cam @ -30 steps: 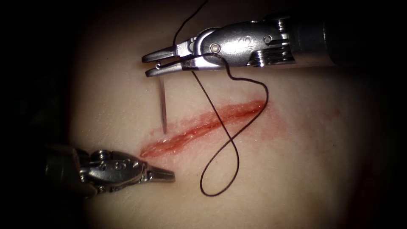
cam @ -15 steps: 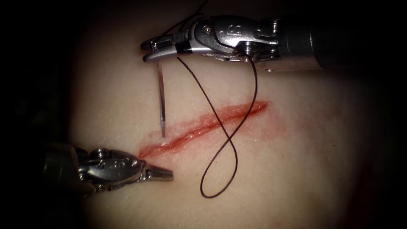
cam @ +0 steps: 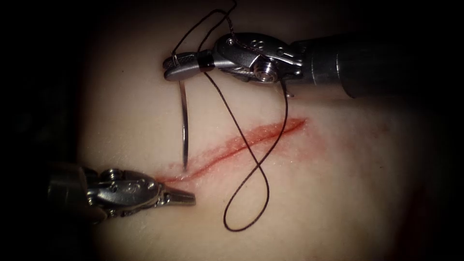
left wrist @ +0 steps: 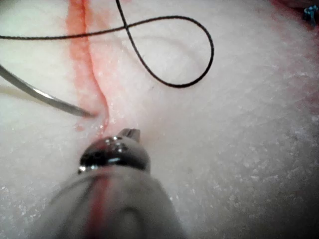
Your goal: Wound Closure
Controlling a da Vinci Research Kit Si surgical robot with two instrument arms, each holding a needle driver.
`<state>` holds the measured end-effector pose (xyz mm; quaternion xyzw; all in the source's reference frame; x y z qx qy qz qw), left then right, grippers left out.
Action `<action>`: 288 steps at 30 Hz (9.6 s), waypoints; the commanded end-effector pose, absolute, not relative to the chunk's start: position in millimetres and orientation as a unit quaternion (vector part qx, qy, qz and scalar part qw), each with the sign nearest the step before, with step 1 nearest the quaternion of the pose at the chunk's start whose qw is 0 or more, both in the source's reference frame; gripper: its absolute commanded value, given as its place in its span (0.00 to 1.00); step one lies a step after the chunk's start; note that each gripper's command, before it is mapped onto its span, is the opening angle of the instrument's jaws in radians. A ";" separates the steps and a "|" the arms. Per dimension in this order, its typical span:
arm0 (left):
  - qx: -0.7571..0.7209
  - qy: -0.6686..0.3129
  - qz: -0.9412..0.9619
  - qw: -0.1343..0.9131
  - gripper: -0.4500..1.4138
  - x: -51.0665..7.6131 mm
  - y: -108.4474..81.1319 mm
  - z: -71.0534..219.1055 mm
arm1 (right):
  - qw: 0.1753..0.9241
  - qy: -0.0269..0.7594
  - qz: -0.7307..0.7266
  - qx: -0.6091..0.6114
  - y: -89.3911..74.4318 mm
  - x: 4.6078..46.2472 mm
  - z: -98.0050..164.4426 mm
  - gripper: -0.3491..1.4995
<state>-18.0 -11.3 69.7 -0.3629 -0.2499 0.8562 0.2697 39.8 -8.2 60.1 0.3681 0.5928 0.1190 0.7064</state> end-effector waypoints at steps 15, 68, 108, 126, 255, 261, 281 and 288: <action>-0.363 -0.251 0.856 0.268 0.00 -18.1 -11.9 70.2 | 0.689 0.570 0.160 0.419 -9.2 40.7 63.3 0.00; -0.355 -0.252 0.860 0.265 0.00 -15.8 -11.9 70.1 | 0.582 0.477 0.243 0.612 -15.7 41.9 64.9 0.00; -0.354 -0.253 0.859 0.268 0.00 -15.9 -11.9 70.2 | 0.539 0.443 0.257 0.669 -18.3 42.2 62.5 0.00; -0.354 -0.253 0.859 0.268 0.00 -15.9 -11.9 70.1 | 0.560 0.531 0.166 0.614 -17.7 42.4 61.2 0.00; -0.353 -0.254 0.859 0.271 0.00 -15.9 -12.0 70.2 | 0.523 0.445 0.264 0.678 -17.7 40.1 59.2 0.00; -0.353 -0.254 0.859 0.271 0.00 -15.9 -12.0 70.2 | 0.508 0.444 0.257 0.692 -18.7 40.3 59.0 0.00; -0.353 -0.254 0.859 0.271 0.00 -15.9 -12.0 70.1 | 0.509 0.434 0.247 0.701 -20.4 40.5 58.6 0.00; -0.353 -0.254 0.859 0.271 0.00 -15.9 -11.9 70.1 | 0.518 0.472 0.231 0.675 -18.6 40.8 58.7 0.00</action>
